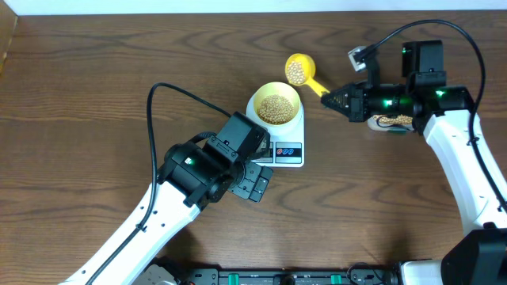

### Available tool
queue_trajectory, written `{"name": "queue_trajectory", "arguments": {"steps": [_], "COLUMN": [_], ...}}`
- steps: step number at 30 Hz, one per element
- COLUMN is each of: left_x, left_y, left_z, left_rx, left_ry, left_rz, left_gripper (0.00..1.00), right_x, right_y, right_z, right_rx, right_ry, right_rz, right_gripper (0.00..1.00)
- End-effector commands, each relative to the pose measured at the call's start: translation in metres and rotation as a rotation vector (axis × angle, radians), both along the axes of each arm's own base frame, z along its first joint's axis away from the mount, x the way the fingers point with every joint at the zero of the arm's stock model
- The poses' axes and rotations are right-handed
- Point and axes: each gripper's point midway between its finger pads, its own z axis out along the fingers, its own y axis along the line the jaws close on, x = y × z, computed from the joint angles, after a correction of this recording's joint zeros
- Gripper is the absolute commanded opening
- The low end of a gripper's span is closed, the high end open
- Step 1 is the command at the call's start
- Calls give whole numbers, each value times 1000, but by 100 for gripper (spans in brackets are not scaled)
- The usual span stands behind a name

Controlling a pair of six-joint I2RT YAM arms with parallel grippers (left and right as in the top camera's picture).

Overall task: Scoop item into bowl and weigh 50g on scale
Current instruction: 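Lift the filled scoop left over the yellow bowl with the right gripper, then tilt the scoop with the right gripper to pour soybeans into the bowl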

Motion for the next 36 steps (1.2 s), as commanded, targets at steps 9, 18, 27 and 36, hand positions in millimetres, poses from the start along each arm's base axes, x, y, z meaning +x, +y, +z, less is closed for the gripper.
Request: {"name": "queue_trajectory", "arguments": {"steps": [9, 18, 27, 36], "left_x": [4, 4, 4, 4], "left_y": [-1, -1, -1, -1], "left_z": [9, 9, 9, 9], "left_rx": [-7, -7, -7, -7], "left_ry": [-30, -30, -30, -30], "left_rz": [-3, -3, -3, -3], "left_gripper": [94, 94, 94, 94], "right_x": [-2, -6, -9, -12], "right_y": [18, 26, 34, 40], "right_z": [-10, -13, -21, -34], "right_rx": [-106, -122, -192, -305], "right_ry": [-51, -58, -92, -118], "right_rz": [45, 68, 93, 100], "right_gripper": [1, 1, 1, 1]}}
